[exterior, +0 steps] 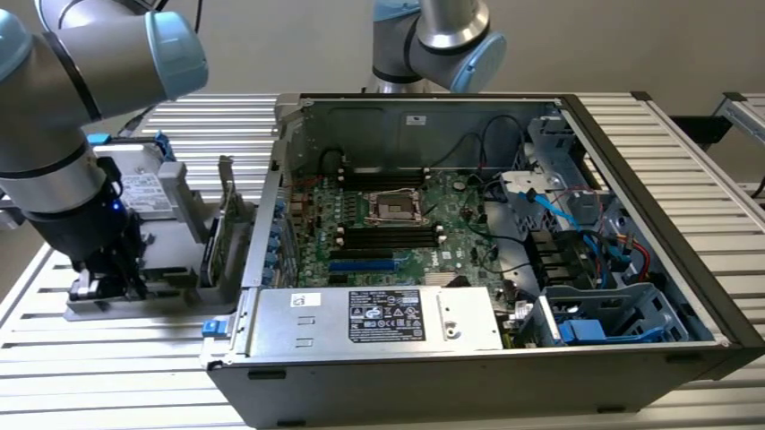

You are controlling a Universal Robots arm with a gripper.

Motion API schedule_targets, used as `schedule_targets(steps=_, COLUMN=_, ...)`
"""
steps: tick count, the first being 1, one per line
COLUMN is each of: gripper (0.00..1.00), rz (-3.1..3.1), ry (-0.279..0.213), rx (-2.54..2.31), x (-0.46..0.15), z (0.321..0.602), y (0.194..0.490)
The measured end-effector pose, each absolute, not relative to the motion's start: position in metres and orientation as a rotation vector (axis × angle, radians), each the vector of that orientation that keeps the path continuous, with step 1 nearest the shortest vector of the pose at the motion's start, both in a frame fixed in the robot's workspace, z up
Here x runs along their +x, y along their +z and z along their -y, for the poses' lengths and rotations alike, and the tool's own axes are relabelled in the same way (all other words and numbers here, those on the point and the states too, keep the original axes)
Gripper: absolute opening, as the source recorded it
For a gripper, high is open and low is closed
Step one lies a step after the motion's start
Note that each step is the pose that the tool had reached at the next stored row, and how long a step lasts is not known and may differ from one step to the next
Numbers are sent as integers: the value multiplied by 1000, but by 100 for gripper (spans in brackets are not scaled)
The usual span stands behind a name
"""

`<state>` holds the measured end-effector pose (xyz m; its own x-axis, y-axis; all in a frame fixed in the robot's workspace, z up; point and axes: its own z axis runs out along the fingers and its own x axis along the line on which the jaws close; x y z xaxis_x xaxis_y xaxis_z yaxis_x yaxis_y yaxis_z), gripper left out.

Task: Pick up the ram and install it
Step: 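Pick up the ram and move it above insertion slot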

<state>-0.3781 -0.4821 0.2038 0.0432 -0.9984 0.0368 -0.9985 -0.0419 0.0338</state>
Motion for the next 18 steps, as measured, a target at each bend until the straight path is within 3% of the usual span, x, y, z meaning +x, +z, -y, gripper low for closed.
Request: schedule_targets(steps=18, gripper=14, rz=2139, ry=5, rx=2232, x=-378, z=475, y=214)
